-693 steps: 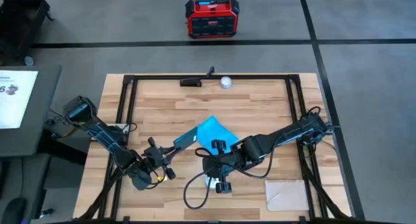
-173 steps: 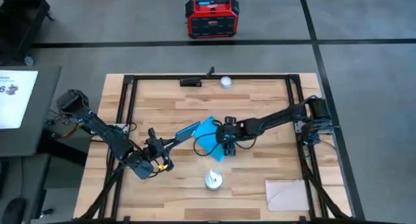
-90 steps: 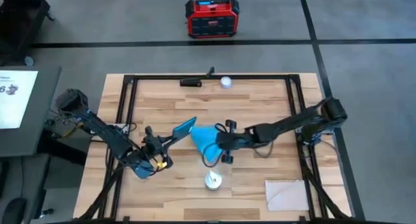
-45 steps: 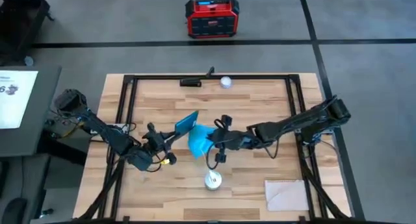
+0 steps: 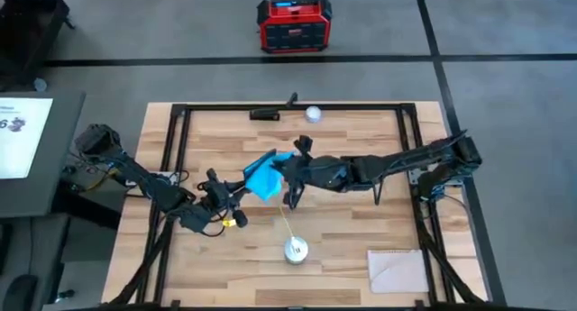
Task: Apply microfiber cloth
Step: Wipe the back of the black tablet using the blue microfiber cloth
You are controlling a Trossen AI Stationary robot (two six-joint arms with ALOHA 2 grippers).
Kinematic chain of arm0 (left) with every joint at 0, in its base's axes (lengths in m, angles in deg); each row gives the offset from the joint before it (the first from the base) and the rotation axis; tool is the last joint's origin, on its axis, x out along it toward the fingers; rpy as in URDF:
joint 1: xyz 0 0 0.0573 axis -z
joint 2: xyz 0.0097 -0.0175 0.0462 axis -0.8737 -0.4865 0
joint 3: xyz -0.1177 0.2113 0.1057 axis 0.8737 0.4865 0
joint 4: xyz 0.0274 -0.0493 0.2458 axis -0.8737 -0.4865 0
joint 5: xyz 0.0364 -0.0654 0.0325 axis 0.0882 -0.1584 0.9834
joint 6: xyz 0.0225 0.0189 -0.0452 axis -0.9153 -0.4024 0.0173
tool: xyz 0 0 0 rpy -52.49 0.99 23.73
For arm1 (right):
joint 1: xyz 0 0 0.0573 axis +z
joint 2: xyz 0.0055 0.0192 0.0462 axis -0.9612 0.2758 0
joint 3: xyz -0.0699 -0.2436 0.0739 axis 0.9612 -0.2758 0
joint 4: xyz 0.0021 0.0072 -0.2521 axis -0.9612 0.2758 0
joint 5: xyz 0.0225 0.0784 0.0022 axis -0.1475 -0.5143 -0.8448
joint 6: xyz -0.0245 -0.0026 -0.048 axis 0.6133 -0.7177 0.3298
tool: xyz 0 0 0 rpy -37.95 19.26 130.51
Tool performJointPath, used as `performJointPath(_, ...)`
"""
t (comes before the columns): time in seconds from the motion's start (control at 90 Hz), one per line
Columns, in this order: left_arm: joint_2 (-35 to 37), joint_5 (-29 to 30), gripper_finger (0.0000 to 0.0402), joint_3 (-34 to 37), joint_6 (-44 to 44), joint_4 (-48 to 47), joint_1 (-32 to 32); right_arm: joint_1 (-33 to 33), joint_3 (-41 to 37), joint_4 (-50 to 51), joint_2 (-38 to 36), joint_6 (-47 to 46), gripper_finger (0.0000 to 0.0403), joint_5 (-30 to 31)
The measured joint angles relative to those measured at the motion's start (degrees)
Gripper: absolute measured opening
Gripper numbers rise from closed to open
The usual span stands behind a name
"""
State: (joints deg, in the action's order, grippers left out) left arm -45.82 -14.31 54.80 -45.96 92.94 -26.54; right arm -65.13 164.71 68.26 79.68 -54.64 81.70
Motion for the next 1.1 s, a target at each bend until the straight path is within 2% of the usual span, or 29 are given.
performJointPath(0.156,0.0,0.0,0.0004,0.0,-1.3,0.1,-0.3,0.5,-1.4,-0.2,0.1,-3.4,0.0000,-1.1)
performJointPath(0.422,0.0,-1.6,0.0004,0.0,-3.9,2.7,-0.6,2.0,0.1,-2.1,5.6,-3.4,0.0000,-2.1)
performJointPath(0.733,0.0,-1.0,0.0004,0.0,-3.1,2.4,-0.7,0.6,4.7,-1.1,1.9,2.7,0.0000,-0.8)
performJointPath(1.1,0.0,-1.0,0.0004,0.0,-3.5,2.0,-0.7,0.5,1.7,1.0,2.9,-3.6,0.0000,-2.7)
